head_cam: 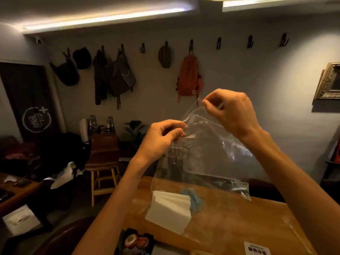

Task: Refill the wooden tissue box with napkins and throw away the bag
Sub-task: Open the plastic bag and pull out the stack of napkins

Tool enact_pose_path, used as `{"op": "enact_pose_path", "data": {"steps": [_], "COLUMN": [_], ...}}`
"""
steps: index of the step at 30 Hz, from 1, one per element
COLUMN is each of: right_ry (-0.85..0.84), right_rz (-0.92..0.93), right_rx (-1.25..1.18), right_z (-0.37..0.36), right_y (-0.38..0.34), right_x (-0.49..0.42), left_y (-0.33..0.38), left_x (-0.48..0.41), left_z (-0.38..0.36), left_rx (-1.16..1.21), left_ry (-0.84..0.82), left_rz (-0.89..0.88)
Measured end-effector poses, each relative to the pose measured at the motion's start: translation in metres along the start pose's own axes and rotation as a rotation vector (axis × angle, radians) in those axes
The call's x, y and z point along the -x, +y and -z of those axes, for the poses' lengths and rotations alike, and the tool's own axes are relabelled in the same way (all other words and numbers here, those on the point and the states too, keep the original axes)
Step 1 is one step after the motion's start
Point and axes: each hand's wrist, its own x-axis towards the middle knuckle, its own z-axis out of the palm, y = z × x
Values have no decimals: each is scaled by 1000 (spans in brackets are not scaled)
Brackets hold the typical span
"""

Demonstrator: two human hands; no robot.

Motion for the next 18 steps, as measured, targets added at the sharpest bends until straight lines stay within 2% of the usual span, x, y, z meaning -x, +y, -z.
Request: {"op": "enact_pose_path", "data": {"steps": [3,5,8,9,11,13,14,15,16,17,18], "right_ry": [-35,-10,76,76,66,29,0,-26,-49,-81,-111], "right_rz": [-112,-250,-612,-740,-921,-963,-957,-931,-893,-840,-775], "right_rx": [-201,-296,-209,-283,-687,-1063,-1128,-1132,-1110,-1081,-1021], "right_z": [18,34,47,44,32,21,18,14,11,8,5], "right_y": [6,13,29,34,41,46,47,46,41,34,29], "right_x": [-1,25,91,107,119,113,106,96,87,78,71], "left_y": [7,11,14,15,15,12,9,6,2,-2,-6], "left_x": [-2,-5,-10,-13,-19,-26,-28,-29,-29,-28,-29], "left_z": [-5,-7,-5,-4,-3,-5,-5,-5,-4,-2,-1], "left_rx": [46,122,213,225,248,215,84,-147,-432,-718,-932], "left_ry": [5,54,128,135,126,169,256,386,496,527,478], "left_rz": [-15,-26,-22,-9,14,35,8,-75,-231,-432,-615]}}
